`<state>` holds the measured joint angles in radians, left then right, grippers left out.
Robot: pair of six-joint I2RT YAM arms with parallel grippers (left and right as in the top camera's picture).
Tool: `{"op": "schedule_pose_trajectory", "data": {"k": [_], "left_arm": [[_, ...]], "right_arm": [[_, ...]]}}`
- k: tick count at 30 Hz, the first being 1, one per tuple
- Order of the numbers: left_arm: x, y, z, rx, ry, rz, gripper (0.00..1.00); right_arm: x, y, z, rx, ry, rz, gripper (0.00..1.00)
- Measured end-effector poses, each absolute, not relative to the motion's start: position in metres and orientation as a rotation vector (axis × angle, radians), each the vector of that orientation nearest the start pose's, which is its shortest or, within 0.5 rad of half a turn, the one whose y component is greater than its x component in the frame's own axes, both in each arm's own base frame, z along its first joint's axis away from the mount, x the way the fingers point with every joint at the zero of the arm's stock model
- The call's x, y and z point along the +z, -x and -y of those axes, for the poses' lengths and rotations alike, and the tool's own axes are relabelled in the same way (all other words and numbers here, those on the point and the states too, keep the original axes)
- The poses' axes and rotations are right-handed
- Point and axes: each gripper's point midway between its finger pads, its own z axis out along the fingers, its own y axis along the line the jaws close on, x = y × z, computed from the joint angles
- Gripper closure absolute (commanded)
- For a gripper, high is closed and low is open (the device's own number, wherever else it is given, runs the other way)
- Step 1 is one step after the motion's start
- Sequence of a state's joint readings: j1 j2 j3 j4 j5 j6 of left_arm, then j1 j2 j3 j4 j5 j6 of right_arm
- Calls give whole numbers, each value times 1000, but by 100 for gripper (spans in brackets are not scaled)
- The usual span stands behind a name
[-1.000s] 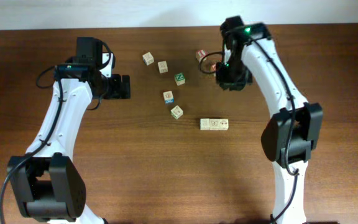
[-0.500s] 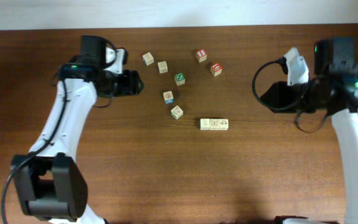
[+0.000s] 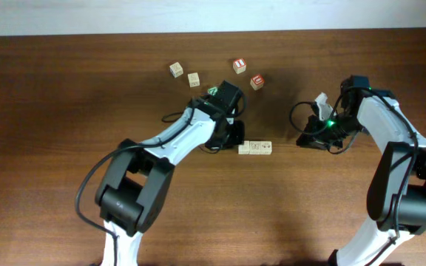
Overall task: Rotate 3 blocks
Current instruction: 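Squeeze the three-block row between both grippers from its ends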
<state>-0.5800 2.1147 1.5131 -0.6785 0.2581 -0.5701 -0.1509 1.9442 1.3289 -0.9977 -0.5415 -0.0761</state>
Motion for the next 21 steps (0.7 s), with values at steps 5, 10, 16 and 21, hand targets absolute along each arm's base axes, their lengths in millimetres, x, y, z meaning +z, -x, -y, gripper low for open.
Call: {"op": "schedule_pose_trajectory", "data": {"k": [5, 10, 16, 21], "left_arm": [[11, -359, 293, -562, -64, -3003, 100], [14, -353, 301, -644, -75, -3021, 100], [19, -348, 308, -761, -105, -3035, 100], [19, -347, 308, -769, -107, -3036, 100]], "right_arm": [[46, -356, -46, 836, -13, -2977, 91], [46, -356, -51, 838, 25, -2974, 91], [44, -357, -51, 835, 29, -2967, 92], [28, -350, -60, 850, 46, -2964, 93]]}}
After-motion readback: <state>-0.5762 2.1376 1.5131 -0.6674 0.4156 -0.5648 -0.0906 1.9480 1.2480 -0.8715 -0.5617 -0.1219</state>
